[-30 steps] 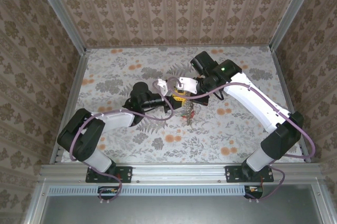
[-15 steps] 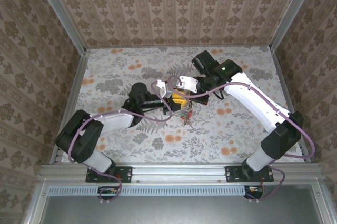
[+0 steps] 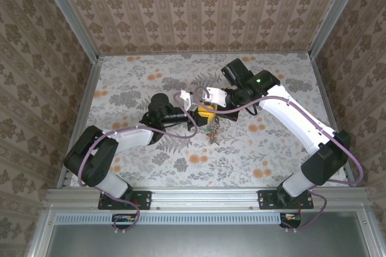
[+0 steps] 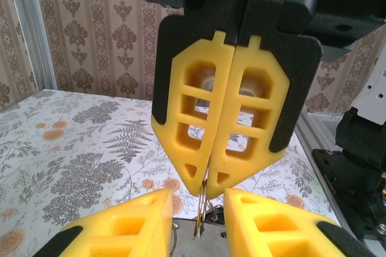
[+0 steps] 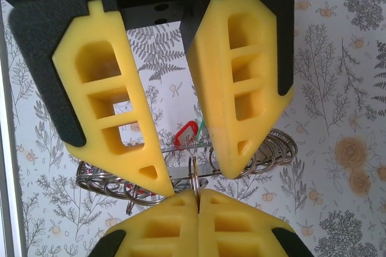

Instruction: Put the keys on the keyring

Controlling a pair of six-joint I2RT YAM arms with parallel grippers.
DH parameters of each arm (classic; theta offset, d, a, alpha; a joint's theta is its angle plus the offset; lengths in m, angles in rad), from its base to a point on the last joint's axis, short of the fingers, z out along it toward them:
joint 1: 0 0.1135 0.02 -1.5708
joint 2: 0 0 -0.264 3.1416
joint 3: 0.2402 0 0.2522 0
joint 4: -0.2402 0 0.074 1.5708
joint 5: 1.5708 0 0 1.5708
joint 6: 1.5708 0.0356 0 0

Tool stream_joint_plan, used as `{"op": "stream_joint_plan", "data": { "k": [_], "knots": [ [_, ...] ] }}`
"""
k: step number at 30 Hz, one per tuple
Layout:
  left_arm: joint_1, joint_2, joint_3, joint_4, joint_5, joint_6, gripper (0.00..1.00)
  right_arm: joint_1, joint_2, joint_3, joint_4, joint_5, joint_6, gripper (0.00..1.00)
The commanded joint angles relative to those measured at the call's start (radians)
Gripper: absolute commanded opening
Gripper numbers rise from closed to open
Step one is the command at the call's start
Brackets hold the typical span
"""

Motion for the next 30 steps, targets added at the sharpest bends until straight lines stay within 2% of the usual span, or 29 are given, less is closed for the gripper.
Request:
{"op": "stream_joint_plan", "data": {
  "k": [1, 3, 6, 10, 14, 19, 21, 28, 30],
  "knots": [
    [-0.007, 0.009, 0.019, -0.002, 0.007, 0.008, 0.29, -0.009, -0.04, -0.004, 0.027, -0.042, -0.011, 0.0],
    [-0.007, 0.009, 0.017, 0.003, 0.007, 0.005, 0.29, -0.008, -0.041, -0.004, 0.028, -0.046, -0.009, 0.0],
    [-0.007, 0.01, 0.019, 0.005, 0.012, 0.002, 0.22, -0.009, -0.041, -0.005, 0.028, -0.052, -0.008, 0.0],
    [-0.007, 0.011, 0.023, 0.021, 0.015, -0.004, 0.0, -0.009, -0.039, -0.005, 0.026, -0.053, -0.004, 0.0],
    [-0.006, 0.016, 0.007, 0.074, 0.005, -0.028, 0.0, -0.012, -0.06, -0.022, 0.056, -0.061, 0.003, 0.01],
    [0.0, 0.043, -0.015, 0.251, -0.009, -0.124, 0.0, -0.063, -0.132, -0.154, 0.188, -0.131, 0.049, 0.13],
    [0.002, 0.052, -0.013, 0.292, -0.013, -0.151, 0.0, -0.087, -0.153, -0.217, 0.248, -0.181, 0.077, 0.16],
    [0.002, 0.065, -0.004, 0.334, -0.007, -0.181, 0.0, -0.125, -0.218, -0.335, 0.42, -0.274, 0.172, 0.13],
    [0.003, 0.067, -0.002, 0.337, -0.005, -0.185, 0.0, -0.131, -0.22, -0.349, 0.46, -0.289, 0.187, 0.09]
  ]
}}
